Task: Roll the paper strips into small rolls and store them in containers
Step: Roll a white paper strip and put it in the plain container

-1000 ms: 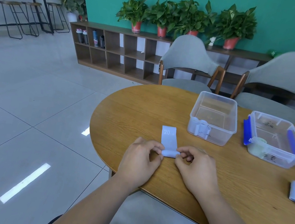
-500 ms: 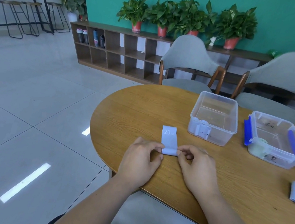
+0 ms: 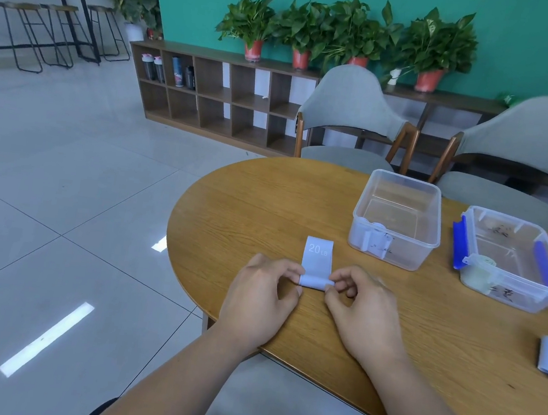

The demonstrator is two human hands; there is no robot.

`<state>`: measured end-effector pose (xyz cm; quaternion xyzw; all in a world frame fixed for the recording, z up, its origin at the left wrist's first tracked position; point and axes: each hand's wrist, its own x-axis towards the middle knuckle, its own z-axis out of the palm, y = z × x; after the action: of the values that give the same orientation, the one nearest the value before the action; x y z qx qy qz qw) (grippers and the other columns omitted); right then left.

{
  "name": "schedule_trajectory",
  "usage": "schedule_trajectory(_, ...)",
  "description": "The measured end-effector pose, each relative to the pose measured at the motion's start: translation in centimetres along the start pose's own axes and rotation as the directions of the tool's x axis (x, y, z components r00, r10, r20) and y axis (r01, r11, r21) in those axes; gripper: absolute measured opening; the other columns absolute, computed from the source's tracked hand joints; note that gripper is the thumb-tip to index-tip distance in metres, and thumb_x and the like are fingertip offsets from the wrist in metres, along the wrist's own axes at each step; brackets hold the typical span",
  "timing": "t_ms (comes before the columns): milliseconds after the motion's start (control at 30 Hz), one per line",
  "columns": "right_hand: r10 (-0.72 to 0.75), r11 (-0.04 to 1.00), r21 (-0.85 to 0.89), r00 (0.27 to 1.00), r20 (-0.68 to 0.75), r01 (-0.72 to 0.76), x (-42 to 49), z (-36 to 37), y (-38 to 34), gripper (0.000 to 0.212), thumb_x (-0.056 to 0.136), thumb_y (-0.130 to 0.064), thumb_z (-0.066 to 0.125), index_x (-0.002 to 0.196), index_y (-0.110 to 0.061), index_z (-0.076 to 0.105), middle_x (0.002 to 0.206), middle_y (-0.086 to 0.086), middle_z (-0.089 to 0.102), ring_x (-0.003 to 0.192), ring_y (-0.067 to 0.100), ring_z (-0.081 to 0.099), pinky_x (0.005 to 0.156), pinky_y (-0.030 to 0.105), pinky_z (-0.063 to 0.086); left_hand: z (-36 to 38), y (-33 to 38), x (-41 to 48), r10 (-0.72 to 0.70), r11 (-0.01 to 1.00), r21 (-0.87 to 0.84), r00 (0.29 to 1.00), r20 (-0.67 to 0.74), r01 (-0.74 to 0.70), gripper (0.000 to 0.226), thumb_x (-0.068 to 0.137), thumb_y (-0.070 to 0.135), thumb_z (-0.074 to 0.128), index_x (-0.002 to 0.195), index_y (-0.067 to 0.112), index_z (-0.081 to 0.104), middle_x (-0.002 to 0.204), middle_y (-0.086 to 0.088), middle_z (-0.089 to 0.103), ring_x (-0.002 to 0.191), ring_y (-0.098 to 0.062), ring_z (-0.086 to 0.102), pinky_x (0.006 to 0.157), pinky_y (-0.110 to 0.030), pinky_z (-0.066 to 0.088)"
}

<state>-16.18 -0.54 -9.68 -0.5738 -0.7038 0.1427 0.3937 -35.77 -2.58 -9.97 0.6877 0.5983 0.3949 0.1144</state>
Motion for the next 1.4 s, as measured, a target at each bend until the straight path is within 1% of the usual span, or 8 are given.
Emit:
schedule_trajectory(167,-0.003,1.0,-0.015,1.0,-0.005,0.003,0.1,0.12,0.27,0.017,0.084,-0.026,0.078,0.097,-0.035,0.07,0.082,-0.021,0.066,0.089,0.002,0.057,0.076,0.014,0.042,0.02,0.0,-0.03,0.007,1.0,0.021,1.0,0.006,-0.007,0.03,0.089,0.033,0.076,0.117,0.042,0.07,0.099,0.028,0.068,0.103,0.01,0.047,0.083,-0.009,0.039)
schedule_trajectory(367,0.003,1.0,-0.015,1.0,0.005,-0.003,0.12,0.14,0.27,0.02,0.088,-0.024,0.077,0.103,-0.035,0.071,0.083,-0.022,0.065,0.089,0.001,0.058,0.078,0.021,0.047,-0.12,0.01,-0.02,-0.007,1.0,-0.016,1.0,0.02,0.007,0.033,0.088,0.032,0.079,0.118,0.043,0.071,0.1,0.029,0.068,0.104,0.005,0.05,0.084,-0.006,0.038)
schedule_trajectory(567,0.018,1.0,0.022,1.0,-0.002,-0.018,0.1,0.1,0.14,0.02,0.087,-0.023,0.076,0.1,-0.035,0.067,0.081,-0.018,0.065,0.086,0.002,0.058,0.078,0.024,0.049,-0.25,0.14,0.05,-0.013,0.999,-0.039,0.999,0.04,0.014,0.033,0.088,0.031,0.078,0.118,0.043,0.07,0.099,0.032,0.069,0.1,0.0,0.051,0.085,-0.013,0.043)
schedule_trajectory(700,-0.013,1.0,-0.018,1.0,-0.008,0.012,0.15,0.27,0.38,0.016,0.089,-0.024,0.074,0.1,-0.035,0.068,0.083,-0.021,0.064,0.09,0.004,0.056,0.077,0.027,0.05,-0.25,0.13,0.02,-0.002,1.0,-0.025,0.999,0.04,0.003,0.033,0.089,0.031,0.078,0.12,0.041,0.071,0.101,0.03,0.069,0.103,0.004,0.05,0.084,-0.008,0.04)
schedule_trajectory(867,-0.032,0.998,-0.046,0.999,-0.01,0.031,0.17,0.28,0.6,0.02,0.089,-0.024,0.077,0.107,-0.031,0.074,0.087,-0.021,0.063,0.09,0.004,0.056,0.079,0.026,0.05,-0.23,0.2,0.09,0.054,0.997,0.048,0.998,0.046,-0.056,0.038,0.09,0.033,0.077,0.128,0.036,0.071,0.107,0.027,0.067,0.104,0.007,0.043,0.089,-0.01,0.039)
schedule_trajectory(967,-0.023,0.999,-0.037,1.0,-0.011,0.022,0.19,0.16,0.57,0.022,0.089,-0.024,0.078,0.11,-0.03,0.076,0.087,-0.019,0.065,0.087,0.004,0.058,0.08,0.028,0.051,-0.28,0.21,0.14,0.051,0.997,0.049,0.997,0.05,-0.054,0.039,0.091,0.033,0.077,0.129,0.037,0.071,0.102,0.032,0.062,0.102,0.009,0.043,0.087,-0.007,0.036)
schedule_trajectory(1200,0.007,1.0,0.019,1.0,-0.013,-0.007,0.13,-0.05,0.32,0.016,0.089,-0.024,0.076,0.1,-0.034,0.072,0.083,-0.02,0.067,0.086,0.002,0.059,0.078,0.023,0.048,-0.14,0.04,0.13,0.04,0.999,-0.006,0.999,0.03,-0.04,0.032,0.089,0.029,0.077,0.12,0.038,0.073,0.101,0.03,0.069,0.106,0.005,0.049,0.087,-0.009,0.04)
schedule_trajectory(1400,-0.015,1.0,-0.017,1.0,-0.023,0.015,0.12,0.14,0.37,0.018,0.086,-0.023,0.077,0.099,-0.035,0.071,0.085,-0.02,0.065,0.088,0.002,0.057,0.077,0.021,0.045,-0.18,-0.03,0.24,0.049,0.999,0.014,0.997,0.06,-0.049,0.037,0.089,0.031,0.077,0.125,0.038,0.072,0.105,0.029,0.069,0.107,0.01,0.046,0.088,-0.008,0.039)
